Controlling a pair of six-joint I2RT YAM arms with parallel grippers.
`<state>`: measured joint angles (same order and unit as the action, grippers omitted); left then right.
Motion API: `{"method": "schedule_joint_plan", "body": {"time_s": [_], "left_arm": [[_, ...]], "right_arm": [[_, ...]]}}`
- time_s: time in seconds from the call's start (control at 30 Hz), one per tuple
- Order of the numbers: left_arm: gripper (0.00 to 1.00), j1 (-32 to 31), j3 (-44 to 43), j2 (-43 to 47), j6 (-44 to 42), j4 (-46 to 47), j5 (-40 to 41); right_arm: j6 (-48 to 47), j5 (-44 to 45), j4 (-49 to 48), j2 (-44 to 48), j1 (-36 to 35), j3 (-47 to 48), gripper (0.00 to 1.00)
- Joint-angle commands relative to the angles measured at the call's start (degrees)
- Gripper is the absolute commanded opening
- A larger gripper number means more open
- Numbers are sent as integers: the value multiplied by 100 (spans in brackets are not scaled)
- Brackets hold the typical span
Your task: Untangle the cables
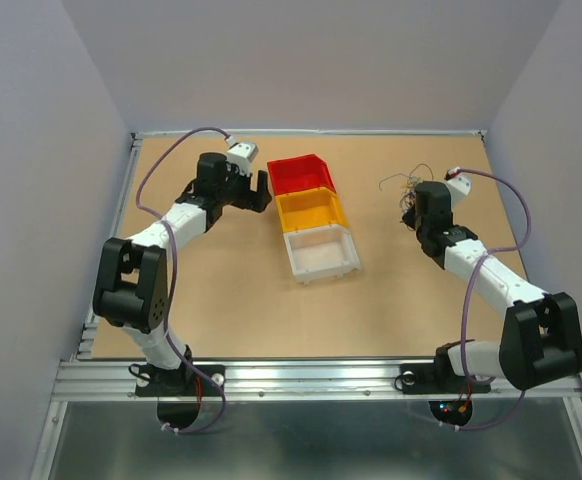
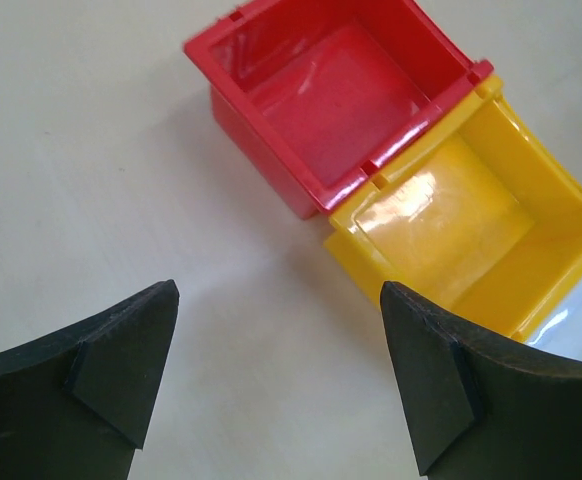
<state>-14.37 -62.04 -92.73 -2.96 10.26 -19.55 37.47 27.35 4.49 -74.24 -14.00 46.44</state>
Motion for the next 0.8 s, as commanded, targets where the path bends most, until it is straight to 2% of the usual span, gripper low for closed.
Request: {"method": "schedule_joint_plan", "body": {"time_s": [0.0, 0.2, 0.3, 0.43, 0.53, 0.57, 0.63, 0.67, 0.7, 0.77], "left_arm": [[94, -294, -317, -472, 59, -156, -365], [90, -549, -502, -974, 217, -288, -392], [82, -628, -668, -1229, 173, -367, -295], [48, -628, -906, -1344, 85, -516, 29], [35, -402, -941, -1309, 111, -377, 522], [25, -287, -968, -1353, 190, -332, 522], [15, 107, -1143, -1458, 217, -323, 426], [15, 240, -1222, -1598, 147, -332, 408], [8, 355, -1414, -1669, 121, -454, 530], [9, 663, -1626, -1792, 103, -630, 933]], "right_arm": [[-100, -125, -282, -12, -42, -64, 9], [-109, -116, -282, 164, -41, -99, 9], [-100, -99, -273, 208, -41, -117, 9], [-109, -204, -282, 208, -41, -82, 9], [-205, -405, -308, 234, -42, -82, 9], [-258, -458, -352, 234, -41, -91, 9], [-328, -669, -387, 269, -50, -100, 8], [-355, -740, -396, 269, -50, -108, 8], [-372, -888, -396, 252, -50, -100, 8], [-443, -1065, -396, 261, -50, -91, 8]]}}
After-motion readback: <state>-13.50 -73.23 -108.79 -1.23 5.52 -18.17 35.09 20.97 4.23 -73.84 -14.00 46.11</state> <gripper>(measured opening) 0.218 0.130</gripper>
